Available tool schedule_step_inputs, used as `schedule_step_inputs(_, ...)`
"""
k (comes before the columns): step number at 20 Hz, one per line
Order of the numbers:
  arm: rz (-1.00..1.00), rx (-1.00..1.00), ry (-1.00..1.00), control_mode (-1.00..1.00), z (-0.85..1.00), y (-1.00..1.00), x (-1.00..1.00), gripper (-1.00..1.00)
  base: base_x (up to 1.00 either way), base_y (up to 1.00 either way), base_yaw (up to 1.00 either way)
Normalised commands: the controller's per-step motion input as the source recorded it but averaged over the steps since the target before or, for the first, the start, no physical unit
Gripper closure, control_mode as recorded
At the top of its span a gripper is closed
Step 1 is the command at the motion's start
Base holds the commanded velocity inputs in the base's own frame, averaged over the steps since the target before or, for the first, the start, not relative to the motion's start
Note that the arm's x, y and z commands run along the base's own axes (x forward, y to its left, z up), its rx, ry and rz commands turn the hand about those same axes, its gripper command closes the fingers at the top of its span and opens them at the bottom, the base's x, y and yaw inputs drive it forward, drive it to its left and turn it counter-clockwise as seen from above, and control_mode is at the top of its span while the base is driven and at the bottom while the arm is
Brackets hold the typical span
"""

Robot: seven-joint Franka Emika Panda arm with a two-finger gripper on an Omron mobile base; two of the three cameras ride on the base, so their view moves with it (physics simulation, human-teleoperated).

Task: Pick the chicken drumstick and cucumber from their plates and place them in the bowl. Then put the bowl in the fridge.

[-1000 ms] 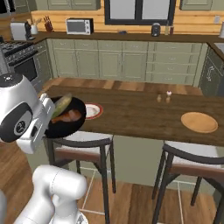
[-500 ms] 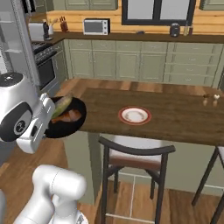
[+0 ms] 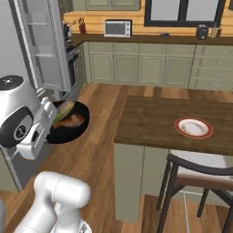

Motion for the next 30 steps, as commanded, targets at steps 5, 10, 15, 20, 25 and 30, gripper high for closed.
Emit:
schedule_step_inputs(5, 0.0, 0.0, 0.0, 1.0, 0.0, 0.0, 0.0, 1.0, 0.58, 0.53, 0.0)
schedule_step_inputs(10, 0.0, 0.0, 0.0, 1.0, 0.0, 0.0, 0.0, 1.0, 0.74, 0.29, 0.0)
schedule_step_inputs(15, 0.0, 0.0, 0.0, 1.0, 0.0, 0.0, 0.0, 1.0, 0.66, 0.31, 0.0)
schedule_step_inputs(20, 0.0, 0.0, 0.0, 1.0, 0.0, 0.0, 0.0, 1.0, 0.51, 0.38, 0.0)
schedule_step_inputs(25, 0.0, 0.0, 0.0, 1.0, 0.0, 0.0, 0.0, 1.0, 0.32, 0.05, 0.03)
schedule_step_inputs(30, 0.0, 0.0, 0.0, 1.0, 0.0, 0.0, 0.0, 1.0, 0.6, -0.13, 0.02)
